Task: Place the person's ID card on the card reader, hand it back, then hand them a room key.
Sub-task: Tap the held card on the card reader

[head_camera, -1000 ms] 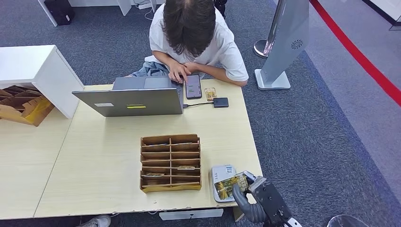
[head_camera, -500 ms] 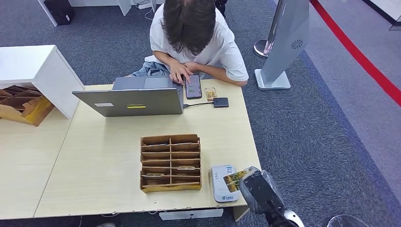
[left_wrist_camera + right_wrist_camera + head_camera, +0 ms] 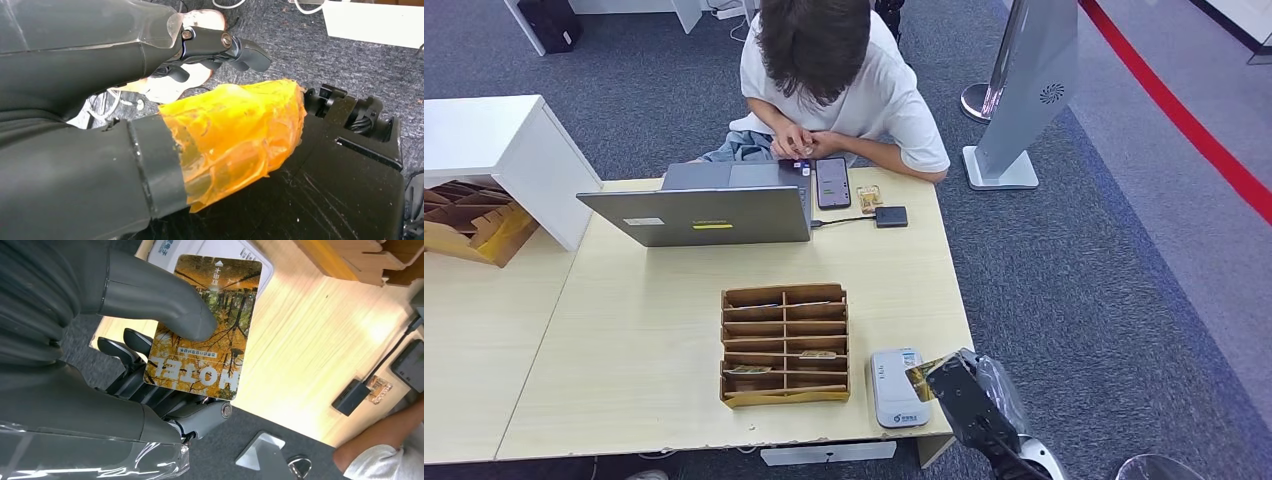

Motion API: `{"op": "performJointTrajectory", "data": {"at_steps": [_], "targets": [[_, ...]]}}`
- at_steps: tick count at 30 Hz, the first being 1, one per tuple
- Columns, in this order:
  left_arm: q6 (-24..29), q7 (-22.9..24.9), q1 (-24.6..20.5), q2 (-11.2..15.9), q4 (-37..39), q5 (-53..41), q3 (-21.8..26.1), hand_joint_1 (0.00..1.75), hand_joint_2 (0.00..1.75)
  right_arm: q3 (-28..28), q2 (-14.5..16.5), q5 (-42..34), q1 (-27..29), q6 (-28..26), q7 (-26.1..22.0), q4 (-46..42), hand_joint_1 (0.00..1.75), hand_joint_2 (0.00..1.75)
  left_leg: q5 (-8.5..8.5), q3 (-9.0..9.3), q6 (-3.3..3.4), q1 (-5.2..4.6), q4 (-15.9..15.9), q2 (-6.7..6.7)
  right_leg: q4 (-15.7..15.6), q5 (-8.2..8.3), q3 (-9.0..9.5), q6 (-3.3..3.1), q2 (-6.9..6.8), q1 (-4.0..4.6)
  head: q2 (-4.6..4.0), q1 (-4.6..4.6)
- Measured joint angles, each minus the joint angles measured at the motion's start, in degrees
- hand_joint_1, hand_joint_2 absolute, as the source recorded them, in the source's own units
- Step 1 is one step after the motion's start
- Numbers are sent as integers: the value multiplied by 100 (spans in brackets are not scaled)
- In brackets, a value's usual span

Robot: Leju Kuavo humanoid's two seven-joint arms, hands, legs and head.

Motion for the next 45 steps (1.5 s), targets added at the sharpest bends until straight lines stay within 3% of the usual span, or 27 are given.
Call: {"op": "performJointTrajectory", "data": {"at_steps": [11, 45], "targets": [[-28, 28, -10, -2, 0, -130, 1, 0, 0, 68, 163, 560, -266, 174, -94, 314, 175, 175, 2, 1, -1, 0, 0, 0, 0, 1, 0, -1, 0, 0, 0, -2], [-228, 145, -105, 9, -89, -519, 0, 0, 0, 734, 179, 577, -887, 339, -25, 1627, 175, 175, 3, 0, -1, 0, 0, 0, 1, 1, 0, -1, 0, 0, 0, -1]]}}
